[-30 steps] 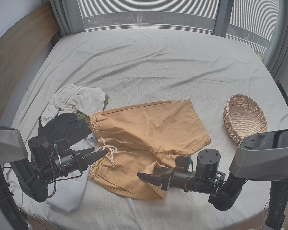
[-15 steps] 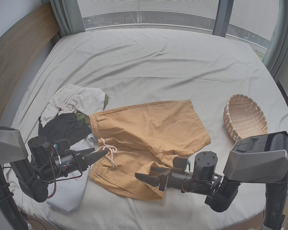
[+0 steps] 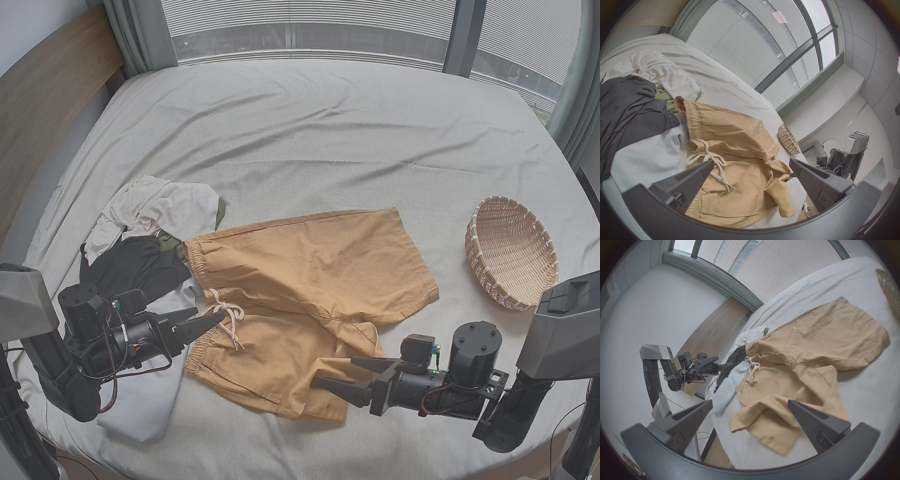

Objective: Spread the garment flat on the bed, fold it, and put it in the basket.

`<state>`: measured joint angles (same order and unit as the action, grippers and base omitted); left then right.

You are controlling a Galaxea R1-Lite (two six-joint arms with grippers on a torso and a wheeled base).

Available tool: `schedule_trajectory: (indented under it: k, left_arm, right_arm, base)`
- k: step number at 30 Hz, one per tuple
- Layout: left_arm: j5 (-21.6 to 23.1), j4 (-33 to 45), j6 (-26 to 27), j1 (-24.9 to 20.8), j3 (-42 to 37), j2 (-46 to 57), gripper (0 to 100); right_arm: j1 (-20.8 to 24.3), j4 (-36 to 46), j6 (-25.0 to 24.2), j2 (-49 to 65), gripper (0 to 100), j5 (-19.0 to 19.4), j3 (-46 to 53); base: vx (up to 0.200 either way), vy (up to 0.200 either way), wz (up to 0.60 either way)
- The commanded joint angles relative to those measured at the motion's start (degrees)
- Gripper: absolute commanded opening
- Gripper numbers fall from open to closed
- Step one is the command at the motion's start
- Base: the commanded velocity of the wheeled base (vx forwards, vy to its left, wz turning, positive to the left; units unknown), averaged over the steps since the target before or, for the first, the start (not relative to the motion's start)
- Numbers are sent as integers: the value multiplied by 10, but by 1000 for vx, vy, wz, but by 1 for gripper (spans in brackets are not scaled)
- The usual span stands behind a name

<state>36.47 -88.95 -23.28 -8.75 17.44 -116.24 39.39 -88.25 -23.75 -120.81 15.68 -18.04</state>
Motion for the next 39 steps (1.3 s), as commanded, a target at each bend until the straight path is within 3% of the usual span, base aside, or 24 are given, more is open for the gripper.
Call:
schedule_trajectory:
  k: [1,7,21,22,32,39]
  left_arm:
    - [1,-2,0,0,0,-5,100]
    - [0,-2,1,-1,-1,-9,100]
    - [0,-2,2,-1,-3,-9,100]
    - [0,-2,2,-1,-3,-9,100]
    - [0,-2,1,0,-2,-8,100]
    - [0,-2,1,-1,-2,-10,100]
  right_arm:
    - [-27,0,29,22,100,-24,32]
    - [-83,0,60,-1,100,-42,48]
    - [-92,-1,86,-82,100,-38,29]
    - [-92,0,85,-86,0,-37,24]
    - [-57,1,81,-48,0,-28,28]
    - [-41,3,12,-19,0,-27,-25]
  base:
    - [0,0,0]
    - [0,0,0]
    - [0,0,0]
    - [0,0,0]
    - [0,0,0]
    - [0,0,0]
